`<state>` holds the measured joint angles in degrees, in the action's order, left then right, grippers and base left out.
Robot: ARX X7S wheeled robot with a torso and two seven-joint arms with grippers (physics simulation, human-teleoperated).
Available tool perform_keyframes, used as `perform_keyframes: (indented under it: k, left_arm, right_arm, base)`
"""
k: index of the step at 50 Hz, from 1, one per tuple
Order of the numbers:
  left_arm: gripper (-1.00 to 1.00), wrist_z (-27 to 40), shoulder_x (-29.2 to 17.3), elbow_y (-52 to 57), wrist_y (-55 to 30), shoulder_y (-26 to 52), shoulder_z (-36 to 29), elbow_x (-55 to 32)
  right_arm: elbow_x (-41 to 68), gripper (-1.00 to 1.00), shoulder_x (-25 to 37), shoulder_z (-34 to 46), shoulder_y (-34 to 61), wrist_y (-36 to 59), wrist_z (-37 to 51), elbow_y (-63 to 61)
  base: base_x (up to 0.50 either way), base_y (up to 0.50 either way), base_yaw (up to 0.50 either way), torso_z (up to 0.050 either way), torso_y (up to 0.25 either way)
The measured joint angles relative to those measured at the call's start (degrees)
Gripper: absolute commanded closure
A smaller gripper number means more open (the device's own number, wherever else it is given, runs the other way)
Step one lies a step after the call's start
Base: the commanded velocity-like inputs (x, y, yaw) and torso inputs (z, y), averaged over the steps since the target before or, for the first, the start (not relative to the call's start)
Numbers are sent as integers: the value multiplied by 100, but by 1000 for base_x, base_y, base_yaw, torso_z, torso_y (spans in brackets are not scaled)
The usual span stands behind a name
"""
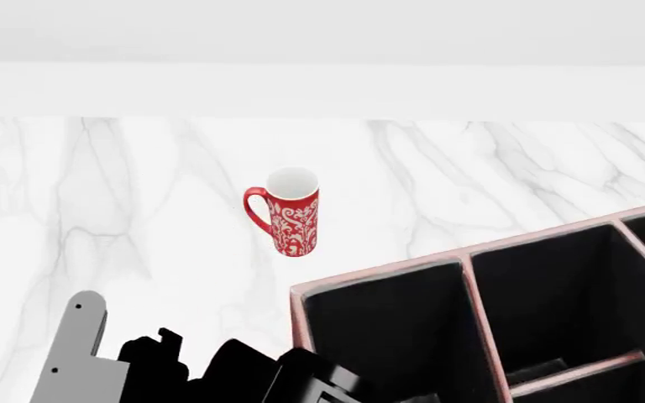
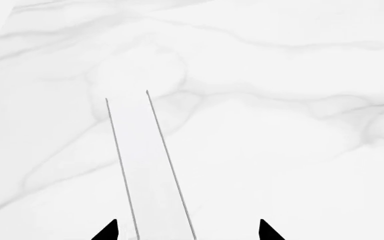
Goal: Pick up the book and place it in the right compartment of the caddy.
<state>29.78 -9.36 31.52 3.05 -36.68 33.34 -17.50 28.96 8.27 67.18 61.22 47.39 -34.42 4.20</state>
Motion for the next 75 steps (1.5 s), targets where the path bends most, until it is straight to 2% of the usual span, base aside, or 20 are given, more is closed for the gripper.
perform_keyframes:
  k: [9, 10, 26, 37, 55, 75]
  left_arm:
    - [-100, -12, -8, -14, 19, -10, -8, -29]
    - [-100, -12, -9, -14, 20, -10, -9, -32]
    - [-100, 4, -58, 31, -51, 52, -137, 11]
    - [-100, 18, -99, 79, -99, 88, -221, 42]
    - [-100, 46, -140, 181, -129, 74, -241, 32]
    - [-100, 26, -170, 132, -106, 80, -251, -4]
  right_arm:
    - [-4, -100, -25, 93, -16, -11, -18, -14]
    - [-9, 100, -34, 104, -24, -35, -29, 13]
    - [-122, 100, -59, 272, -82, -561, -212, 282]
    - [4, 100, 5, 189, -193, -590, -191, 196]
    - [451, 100, -3, -554, -70, -23, 561, -86]
    - [1010, 100, -320, -2227, 926, 1719, 2445, 181]
  base:
    - [0, 0, 0, 0, 0]
    - [0, 0, 0, 0, 0]
    - [0, 1, 2, 0, 0]
    - [-1, 1, 2, 0, 0]
    - [0, 0, 0, 0, 0]
    - [0, 0, 0, 0, 1]
